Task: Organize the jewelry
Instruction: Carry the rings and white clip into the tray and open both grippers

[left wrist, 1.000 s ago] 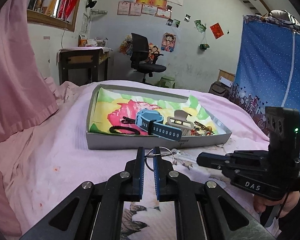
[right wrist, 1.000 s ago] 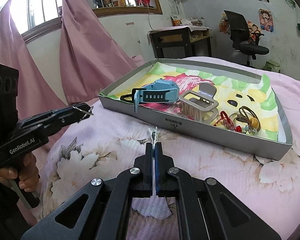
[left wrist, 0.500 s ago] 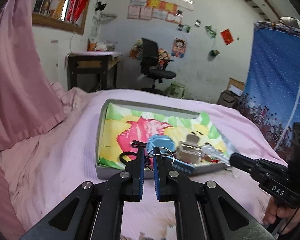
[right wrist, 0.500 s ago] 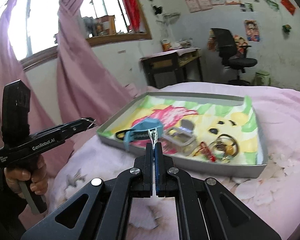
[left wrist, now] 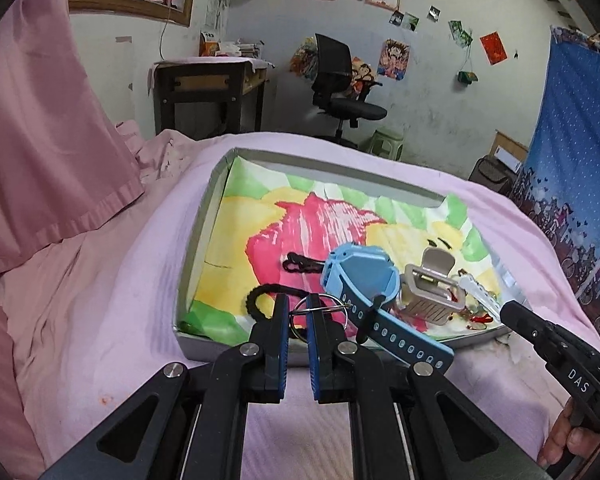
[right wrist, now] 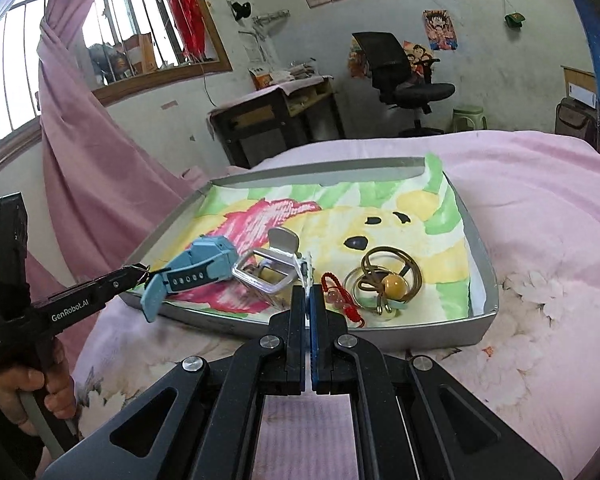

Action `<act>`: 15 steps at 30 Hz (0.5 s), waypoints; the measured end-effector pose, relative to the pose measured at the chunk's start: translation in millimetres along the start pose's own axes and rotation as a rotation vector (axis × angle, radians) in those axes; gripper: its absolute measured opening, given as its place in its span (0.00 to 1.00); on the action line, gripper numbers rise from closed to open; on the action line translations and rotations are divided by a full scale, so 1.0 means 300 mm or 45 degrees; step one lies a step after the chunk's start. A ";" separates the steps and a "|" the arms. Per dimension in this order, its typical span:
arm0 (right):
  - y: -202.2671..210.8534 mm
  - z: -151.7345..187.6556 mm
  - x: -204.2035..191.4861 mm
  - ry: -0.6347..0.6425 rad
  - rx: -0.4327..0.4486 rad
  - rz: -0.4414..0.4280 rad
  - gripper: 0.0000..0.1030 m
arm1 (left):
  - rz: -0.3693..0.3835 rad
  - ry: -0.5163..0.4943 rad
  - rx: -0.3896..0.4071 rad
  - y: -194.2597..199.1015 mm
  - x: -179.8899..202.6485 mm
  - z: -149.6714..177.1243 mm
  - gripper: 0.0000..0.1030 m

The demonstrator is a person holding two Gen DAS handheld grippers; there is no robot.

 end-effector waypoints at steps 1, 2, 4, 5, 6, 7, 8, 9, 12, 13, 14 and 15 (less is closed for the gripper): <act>-0.009 0.001 -0.003 0.006 -0.008 0.002 0.02 | 0.000 0.000 -0.001 -0.003 0.002 0.001 0.08; -0.014 0.004 -0.007 0.011 -0.013 0.004 0.02 | -0.002 -0.001 0.000 -0.004 0.005 0.002 0.08; -0.021 0.007 -0.010 0.018 -0.023 0.007 0.02 | -0.003 -0.003 -0.003 -0.006 0.006 0.003 0.08; -0.026 0.008 -0.011 0.019 -0.029 0.006 0.02 | -0.003 -0.003 -0.007 -0.008 0.007 0.004 0.08; -0.028 0.012 -0.011 0.021 -0.036 0.005 0.02 | -0.006 -0.005 -0.011 -0.011 0.010 0.003 0.08; -0.032 0.015 -0.011 0.022 -0.042 0.006 0.02 | -0.009 -0.009 -0.014 -0.013 0.013 0.004 0.08; -0.036 0.017 -0.011 0.024 -0.049 0.006 0.02 | -0.011 -0.015 -0.018 -0.016 0.017 0.005 0.08; -0.039 0.018 -0.010 0.026 -0.052 0.005 0.02 | -0.012 -0.021 -0.022 -0.019 0.021 0.006 0.08; -0.044 0.020 -0.011 0.031 -0.059 0.004 0.02 | -0.014 -0.041 -0.023 -0.021 0.031 0.007 0.08; -0.044 0.022 -0.011 0.032 -0.060 0.004 0.02 | -0.013 -0.043 -0.022 -0.019 0.034 0.007 0.08; -0.044 0.022 -0.012 0.034 -0.060 0.006 0.02 | -0.011 -0.045 -0.022 -0.018 0.034 0.009 0.09; -0.043 0.024 -0.012 0.037 -0.061 0.007 0.02 | -0.007 -0.045 -0.020 -0.014 0.034 0.009 0.09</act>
Point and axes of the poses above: each gripper's, at about its wrist camera, not at the fingertips, and y roughly against the way its jaws point, x to its right, z to its underside, the point moved 4 cm from there along -y, roughly the way its jaws point, and after that the axes turned 2 degrees about y, right-handed, at the moved point
